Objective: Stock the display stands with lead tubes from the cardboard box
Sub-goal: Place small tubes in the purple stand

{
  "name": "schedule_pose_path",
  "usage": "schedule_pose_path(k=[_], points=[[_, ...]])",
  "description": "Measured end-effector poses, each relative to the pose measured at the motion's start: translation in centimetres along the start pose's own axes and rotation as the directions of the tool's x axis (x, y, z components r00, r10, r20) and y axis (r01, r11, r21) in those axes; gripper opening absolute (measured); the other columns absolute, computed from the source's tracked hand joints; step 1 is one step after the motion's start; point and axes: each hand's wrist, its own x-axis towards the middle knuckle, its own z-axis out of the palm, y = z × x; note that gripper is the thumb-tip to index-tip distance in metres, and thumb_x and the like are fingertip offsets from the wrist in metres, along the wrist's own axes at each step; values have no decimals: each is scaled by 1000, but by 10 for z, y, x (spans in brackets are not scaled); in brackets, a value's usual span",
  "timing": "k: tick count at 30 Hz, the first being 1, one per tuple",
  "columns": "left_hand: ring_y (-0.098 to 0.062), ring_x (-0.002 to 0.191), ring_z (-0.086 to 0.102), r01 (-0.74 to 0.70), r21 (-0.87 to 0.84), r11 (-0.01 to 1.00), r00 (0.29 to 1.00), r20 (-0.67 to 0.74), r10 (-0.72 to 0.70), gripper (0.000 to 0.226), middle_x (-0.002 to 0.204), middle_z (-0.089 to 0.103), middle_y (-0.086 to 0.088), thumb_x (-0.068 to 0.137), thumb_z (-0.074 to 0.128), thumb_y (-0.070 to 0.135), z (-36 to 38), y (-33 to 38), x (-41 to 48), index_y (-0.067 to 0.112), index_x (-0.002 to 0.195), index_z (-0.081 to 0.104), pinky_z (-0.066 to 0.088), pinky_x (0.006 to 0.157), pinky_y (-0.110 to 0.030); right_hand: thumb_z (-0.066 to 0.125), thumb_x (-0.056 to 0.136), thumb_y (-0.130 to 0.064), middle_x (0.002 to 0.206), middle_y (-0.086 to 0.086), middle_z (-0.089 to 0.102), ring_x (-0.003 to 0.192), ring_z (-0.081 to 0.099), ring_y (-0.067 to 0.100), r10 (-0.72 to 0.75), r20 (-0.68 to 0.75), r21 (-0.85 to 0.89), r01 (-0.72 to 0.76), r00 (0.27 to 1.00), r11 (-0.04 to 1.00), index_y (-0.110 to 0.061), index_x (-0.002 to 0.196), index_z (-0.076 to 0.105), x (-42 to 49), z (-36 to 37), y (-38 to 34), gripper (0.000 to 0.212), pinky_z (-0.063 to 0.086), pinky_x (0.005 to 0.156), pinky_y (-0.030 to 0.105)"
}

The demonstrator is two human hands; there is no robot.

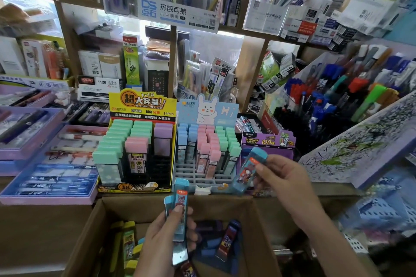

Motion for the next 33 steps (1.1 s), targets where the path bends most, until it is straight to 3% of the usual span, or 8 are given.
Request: schedule_pose_path(k=[3,9,12,15,20,23,27,33], points=[[-28,52,61,22,4,1000,1000,-6,-22,32,70,65,-20,99,57,23,0,-1,1,-6,103,70,49,45,-31,69,94,-6,78,-1,77,64,71,12,-103,-104,-145,88,989,986,-17,97,73,15,-20,-4,13,56,55,20],[-29,52,62,30,-13,999,999,-9,-31,32,71,66,-22,95,61,25,0,-1,4,-5,102,72,50,44,-32,68,96,-10,81,-13,76,70,71,6,-222,-160,-342,157,962,926,-28,96,71,42,-39,5,19,59,64,18],[-30,51,62,48,-40,998,999,-14,-48,33,71,65,-23,93,62,24,-1,-3,7,-6,103,71,50,44,-33,69,95,-8,79,-8,76,71,70,7,-208,-147,-386,137,967,912,-33,93,69,50,-35,13,25,61,65,25],[-30,50,61,61,-58,996,998,-9,-62,33,70,65,-23,91,62,23,-2,-4,10,-7,103,70,50,44,-33,70,95,-7,78,-4,75,69,70,7,-196,-126,-447,121,972,886,-25,91,70,54,-32,24,19,60,67,31],[-31,53,63,53,-38,998,999,-2,-53,29,73,67,-25,87,66,26,-1,-6,8,0,89,78,51,45,-34,73,94,-15,79,-7,75,68,70,4,-132,-142,-520,40,981,853,-18,94,73,61,-25,39,3,57,63,25],[-32,54,63,58,-28,998,998,-8,-58,28,74,67,-26,92,66,23,-1,-6,7,-2,92,77,52,46,-34,74,94,-23,76,-5,72,72,69,13,-129,-163,-542,20,978,840,-17,85,72,65,-22,45,11,57,66,37],[-32,53,63,62,-29,998,998,-6,-62,30,73,67,-25,92,65,22,-2,-5,7,-5,99,73,52,46,-34,64,100,-27,56,-5,55,51,49,4,-163,-125,-634,48,979,772,-26,66,58,65,-18,50,35,35,49,18],[-30,53,62,56,-41,998,998,12,-56,35,72,65,-23,87,65,26,-1,-4,4,-5,103,71,50,45,-33,55,105,-22,63,-6,56,56,51,7,-150,-119,-676,30,982,737,-20,80,56,61,-15,56,25,37,48,18]])
